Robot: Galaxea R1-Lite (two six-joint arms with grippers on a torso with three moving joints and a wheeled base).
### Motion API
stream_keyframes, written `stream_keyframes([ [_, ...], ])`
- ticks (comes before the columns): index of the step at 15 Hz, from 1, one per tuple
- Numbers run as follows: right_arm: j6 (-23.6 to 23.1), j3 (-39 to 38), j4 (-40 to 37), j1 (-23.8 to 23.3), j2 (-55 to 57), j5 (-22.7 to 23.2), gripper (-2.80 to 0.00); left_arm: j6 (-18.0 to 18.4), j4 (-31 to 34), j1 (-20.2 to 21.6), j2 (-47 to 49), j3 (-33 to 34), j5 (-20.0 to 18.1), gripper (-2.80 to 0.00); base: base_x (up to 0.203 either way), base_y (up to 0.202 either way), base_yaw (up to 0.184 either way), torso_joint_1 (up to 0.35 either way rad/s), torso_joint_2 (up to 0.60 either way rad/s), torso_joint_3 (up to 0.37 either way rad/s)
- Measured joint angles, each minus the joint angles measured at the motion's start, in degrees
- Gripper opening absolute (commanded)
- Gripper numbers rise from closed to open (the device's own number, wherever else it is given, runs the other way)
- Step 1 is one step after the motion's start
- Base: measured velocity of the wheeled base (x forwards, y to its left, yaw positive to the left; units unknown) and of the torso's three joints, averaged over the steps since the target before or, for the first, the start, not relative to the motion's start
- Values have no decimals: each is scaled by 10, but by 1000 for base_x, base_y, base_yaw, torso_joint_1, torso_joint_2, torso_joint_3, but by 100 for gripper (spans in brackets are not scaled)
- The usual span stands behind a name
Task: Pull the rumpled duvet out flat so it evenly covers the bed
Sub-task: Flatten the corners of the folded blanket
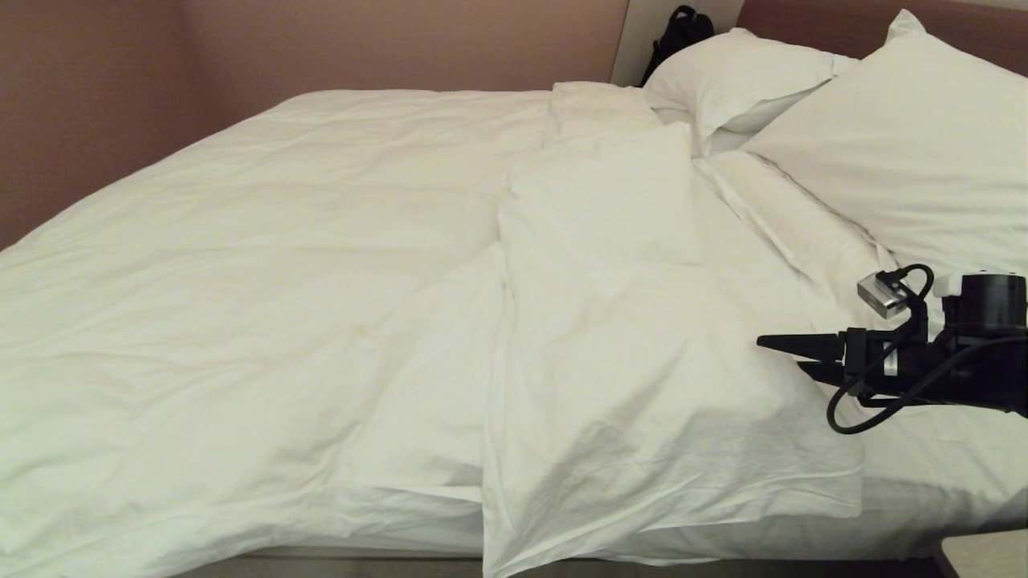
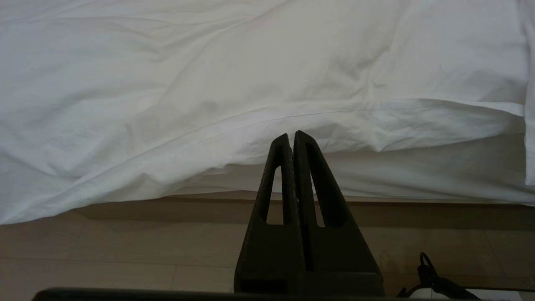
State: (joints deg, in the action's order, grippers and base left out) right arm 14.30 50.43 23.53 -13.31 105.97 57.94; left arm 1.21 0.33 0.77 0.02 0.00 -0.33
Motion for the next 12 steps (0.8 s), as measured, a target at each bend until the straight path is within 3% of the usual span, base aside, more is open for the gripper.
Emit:
stream_keyframes([
  [7, -4, 3, 0, -2, 23, 24, 0, 0, 0, 0, 0, 0, 0, -280, 0, 0, 0, 0, 0, 0],
  [12, -6, 10, 9, -14, 10, -22, 0, 0, 0, 0, 0, 0, 0, -280, 0, 0, 0, 0, 0, 0],
])
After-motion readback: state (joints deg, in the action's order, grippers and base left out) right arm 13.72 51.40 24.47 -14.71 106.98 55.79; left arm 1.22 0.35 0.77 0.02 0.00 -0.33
